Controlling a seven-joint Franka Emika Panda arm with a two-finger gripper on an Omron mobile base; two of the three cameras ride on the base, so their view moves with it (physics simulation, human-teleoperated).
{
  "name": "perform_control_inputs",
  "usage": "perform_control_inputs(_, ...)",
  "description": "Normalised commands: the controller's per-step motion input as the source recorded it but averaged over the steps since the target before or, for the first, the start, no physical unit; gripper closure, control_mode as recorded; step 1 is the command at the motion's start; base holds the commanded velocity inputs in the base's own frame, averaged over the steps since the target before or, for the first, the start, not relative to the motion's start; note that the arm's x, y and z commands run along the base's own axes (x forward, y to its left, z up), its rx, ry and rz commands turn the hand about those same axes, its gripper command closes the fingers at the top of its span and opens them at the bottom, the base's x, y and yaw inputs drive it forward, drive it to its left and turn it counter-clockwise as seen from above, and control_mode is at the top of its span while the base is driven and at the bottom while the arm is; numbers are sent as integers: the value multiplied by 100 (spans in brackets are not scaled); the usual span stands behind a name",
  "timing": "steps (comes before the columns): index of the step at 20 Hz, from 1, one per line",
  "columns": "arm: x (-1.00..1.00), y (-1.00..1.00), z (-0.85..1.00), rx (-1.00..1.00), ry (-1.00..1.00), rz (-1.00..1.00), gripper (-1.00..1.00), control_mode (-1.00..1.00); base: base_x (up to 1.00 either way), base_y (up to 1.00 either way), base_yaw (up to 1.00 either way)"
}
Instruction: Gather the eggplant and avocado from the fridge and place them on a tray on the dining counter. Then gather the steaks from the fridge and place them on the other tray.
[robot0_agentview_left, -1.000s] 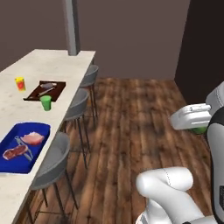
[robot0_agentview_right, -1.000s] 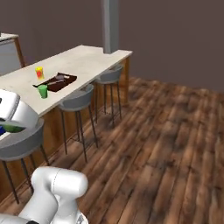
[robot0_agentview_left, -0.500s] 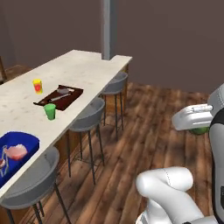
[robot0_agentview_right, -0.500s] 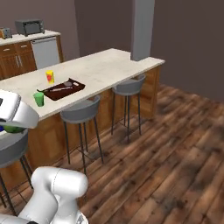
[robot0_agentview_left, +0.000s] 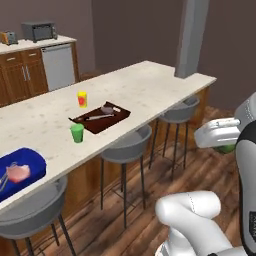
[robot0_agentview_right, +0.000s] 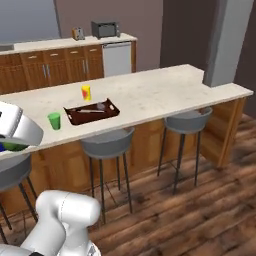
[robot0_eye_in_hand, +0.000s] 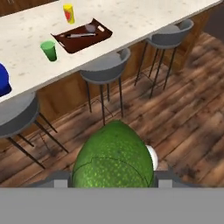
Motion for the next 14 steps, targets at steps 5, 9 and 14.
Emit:
perform_control_inputs(5,0,0,0,0,0,0,100,100,81,-43,65)
perform_control_inputs(9,0,0,0,0,0,0,100,100,87,-55,57)
perform_control_inputs(14,0,0,0,0,0,0,100,100,81,-61,46)
